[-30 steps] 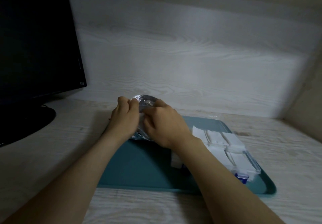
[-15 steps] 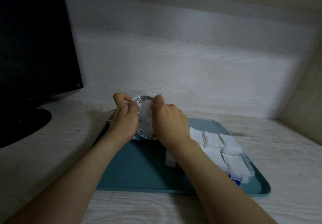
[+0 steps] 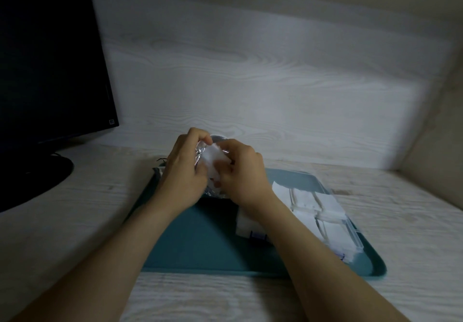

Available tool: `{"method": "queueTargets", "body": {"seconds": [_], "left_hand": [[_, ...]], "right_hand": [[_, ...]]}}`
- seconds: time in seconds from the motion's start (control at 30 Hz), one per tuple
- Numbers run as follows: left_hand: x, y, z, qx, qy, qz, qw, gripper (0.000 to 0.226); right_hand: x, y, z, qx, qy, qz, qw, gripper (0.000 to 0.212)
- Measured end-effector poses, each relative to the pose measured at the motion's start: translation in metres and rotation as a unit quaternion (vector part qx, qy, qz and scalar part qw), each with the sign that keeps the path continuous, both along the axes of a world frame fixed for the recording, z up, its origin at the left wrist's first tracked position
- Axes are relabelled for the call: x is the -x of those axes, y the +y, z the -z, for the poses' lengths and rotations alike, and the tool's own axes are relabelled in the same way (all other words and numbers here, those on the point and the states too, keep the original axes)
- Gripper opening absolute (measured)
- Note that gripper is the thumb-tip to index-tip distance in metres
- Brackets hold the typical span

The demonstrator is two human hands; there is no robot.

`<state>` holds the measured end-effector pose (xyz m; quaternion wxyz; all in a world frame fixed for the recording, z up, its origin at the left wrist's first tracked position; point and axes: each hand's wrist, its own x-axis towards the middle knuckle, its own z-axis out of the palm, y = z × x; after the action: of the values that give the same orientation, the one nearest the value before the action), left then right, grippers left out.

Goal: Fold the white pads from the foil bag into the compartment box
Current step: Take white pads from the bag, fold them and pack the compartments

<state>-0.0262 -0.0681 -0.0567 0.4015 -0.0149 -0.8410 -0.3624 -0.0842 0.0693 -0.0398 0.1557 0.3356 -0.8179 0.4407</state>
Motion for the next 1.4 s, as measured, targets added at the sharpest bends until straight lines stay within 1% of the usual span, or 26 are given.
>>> {"method": "queueTargets", "body": {"seconds": [0.07,0.17,0.23,0.3,0.37,0.43,0.53,0.63,0.67,0.73,0.8,0.87,0.93,0.97,1.0,1.03,1.07,1.17,1.23,1.27,1.33,1.4], "left_hand": [[-0.001,0.0,0.0,0.003,-0.003,-0.009,1.0,0.063],[-0.002,0.001,-0.001,-0.009,0.007,-0.042,0.999,0.058],[-0.003,0.003,0.0,-0.009,0.001,-0.065,0.998,0.058],[-0.002,0.005,0.002,0.014,-0.005,-0.07,0.997,0.059],[0.0,0.005,0.006,0.04,-0.008,-0.069,0.997,0.053],[0.003,0.005,0.007,0.041,-0.004,-0.071,0.997,0.045],[0.002,0.01,0.002,0.001,0.05,-0.08,0.996,0.039],[-0.005,0.019,-0.012,-0.009,0.147,-0.087,0.985,0.029],[-0.008,0.024,-0.015,-0.003,0.17,-0.075,0.983,0.028],[-0.011,0.034,-0.019,-0.002,0.185,-0.027,0.982,0.035],[-0.013,0.045,-0.021,-0.035,0.159,0.014,0.987,0.043],[-0.014,0.054,-0.02,-0.082,0.109,0.031,0.99,0.044],[-0.016,0.061,-0.022,-0.15,0.042,0.069,0.985,0.033],[-0.017,0.064,-0.023,-0.207,0.01,0.114,0.971,0.024],[-0.019,0.068,-0.024,-0.269,-0.018,0.17,0.948,0.019],[-0.02,0.069,-0.025,-0.315,-0.038,0.209,0.925,0.019],[-0.021,0.07,-0.026,-0.338,-0.051,0.225,0.913,0.02],[-0.018,0.065,-0.022,-0.363,-0.064,0.218,0.904,0.02],[-0.013,0.06,-0.019,-0.376,-0.064,0.202,0.902,0.021],[-0.012,0.058,-0.017,-0.381,-0.062,0.192,0.902,0.022],[-0.009,0.054,-0.015,-0.385,-0.057,0.174,0.905,0.022],[-0.009,0.052,-0.014,-0.382,-0.062,0.171,0.906,0.021]], "right_hand": [[0.003,0.002,-0.001,0.042,-0.024,0.019,0.999,0.034],[0.008,0.007,-0.003,0.11,-0.056,0.032,0.992,0.027],[0.007,0.01,-0.008,0.143,-0.08,0.02,0.986,0.023],[0.002,0.015,-0.014,0.173,-0.101,-0.005,0.98,0.02],[0.0,0.019,-0.018,0.191,-0.104,-0.026,0.976,0.018],[0.0,0.025,-0.02,0.197,-0.101,-0.034,0.975,0.018],[0.001,0.042,-0.021,0.213,-0.115,-0.044,0.969,0.017],[0.003,0.061,-0.024,0.21,-0.149,-0.06,0.964,0.02],[0.004,0.066,-0.024,0.204,-0.16,-0.067,0.963,0.021],[0.003,0.073,-0.024,0.207,-0.188,-0.094,0.955,0.023],[0.0,0.078,-0.021,0.224,-0.214,-0.133,0.941,0.026],[-0.005,0.079,-0.02,0.224,-0.221,-0.166,0.934,0.024],[-0.01,0.08,-0.02,0.212,-0.209,-0.181,0.937,0.02],[-0.012,0.08,-0.02,0.205,-0.197,-0.18,0.942,0.019],[-0.012,0.08,-0.02,0.196,-0.183,-0.172,0.948,0.019],[-0.012,0.079,-0.019,0.183,-0.163,-0.154,0.957,0.02],[-0.011,0.078,-0.018,0.164,-0.137,-0.126,0.969,0.021],[-0.001,0.079,-0.011,0.087,-0.02,0.002,0.996,0.025],[0.005,0.084,-0.01,0.019,0.052,0.034,0.998,0.022],[0.007,0.085,-0.01,-0.008,0.068,0.028,0.997,0.02],[0.011,0.088,-0.01,-0.032,0.063,0.02,0.997,0.017],[0.014,0.089,-0.012,-0.004,0.048,0.037,0.998,0.016]]}}
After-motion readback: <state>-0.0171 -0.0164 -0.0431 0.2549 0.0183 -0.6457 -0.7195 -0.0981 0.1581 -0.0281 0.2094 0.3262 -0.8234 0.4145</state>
